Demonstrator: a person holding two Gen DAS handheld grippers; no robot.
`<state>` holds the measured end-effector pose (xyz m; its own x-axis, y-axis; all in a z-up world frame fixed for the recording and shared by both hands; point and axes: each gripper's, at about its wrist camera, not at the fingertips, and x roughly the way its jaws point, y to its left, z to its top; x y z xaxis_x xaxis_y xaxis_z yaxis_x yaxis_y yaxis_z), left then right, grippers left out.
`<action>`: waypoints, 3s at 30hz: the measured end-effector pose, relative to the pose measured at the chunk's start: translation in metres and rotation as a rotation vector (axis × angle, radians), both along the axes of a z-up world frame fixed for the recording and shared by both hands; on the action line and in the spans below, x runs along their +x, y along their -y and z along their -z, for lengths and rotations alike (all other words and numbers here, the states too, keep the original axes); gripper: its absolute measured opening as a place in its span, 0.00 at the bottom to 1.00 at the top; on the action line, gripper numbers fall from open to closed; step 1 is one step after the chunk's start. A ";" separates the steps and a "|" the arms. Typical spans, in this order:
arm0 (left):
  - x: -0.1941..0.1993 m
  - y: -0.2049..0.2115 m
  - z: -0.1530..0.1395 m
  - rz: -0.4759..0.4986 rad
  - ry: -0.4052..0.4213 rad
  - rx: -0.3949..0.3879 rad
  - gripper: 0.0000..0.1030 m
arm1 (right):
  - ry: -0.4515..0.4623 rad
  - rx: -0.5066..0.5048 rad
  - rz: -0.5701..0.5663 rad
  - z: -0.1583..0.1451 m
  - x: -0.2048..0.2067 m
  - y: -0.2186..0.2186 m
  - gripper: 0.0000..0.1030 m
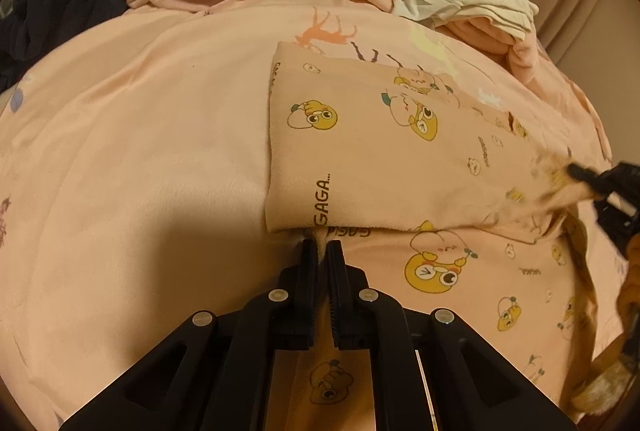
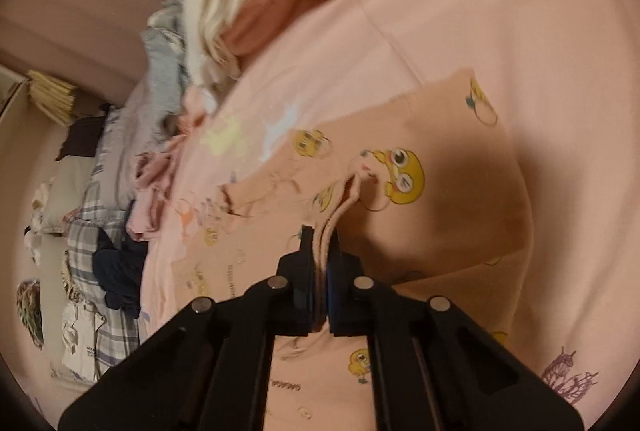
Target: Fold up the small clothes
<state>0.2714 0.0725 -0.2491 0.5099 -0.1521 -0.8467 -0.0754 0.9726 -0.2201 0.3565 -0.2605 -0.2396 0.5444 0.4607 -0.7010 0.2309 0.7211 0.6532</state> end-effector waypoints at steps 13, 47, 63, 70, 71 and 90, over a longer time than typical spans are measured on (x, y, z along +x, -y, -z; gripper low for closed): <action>0.000 0.011 -0.006 -0.003 -0.018 0.102 0.08 | 0.033 -0.312 0.062 -0.017 -0.014 0.050 0.05; 0.007 0.046 -0.005 0.129 0.083 0.289 0.08 | -0.024 -0.382 -0.261 0.026 -0.087 0.012 0.01; -0.118 -0.088 -0.045 -0.076 -0.111 -0.406 0.64 | -0.083 -0.432 -0.244 -0.010 -0.208 0.020 0.44; -0.191 -0.110 -0.034 -0.175 -0.099 -0.515 0.66 | -0.078 -0.302 -0.142 -0.016 -0.276 0.052 0.70; -0.198 -0.105 -0.025 -0.150 -0.135 -0.536 0.66 | -0.099 -0.234 -0.115 -0.009 -0.283 0.058 0.71; -0.219 -0.042 0.009 -0.020 -0.194 -0.790 0.66 | -0.161 0.124 -0.080 0.031 -0.331 0.018 0.73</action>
<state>0.0522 0.1141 -0.2579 0.3736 -0.7340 -0.5671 -0.1985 0.5340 -0.8219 0.0259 -0.2789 -0.2703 0.3882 0.5859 -0.7114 0.2847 0.6579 0.6972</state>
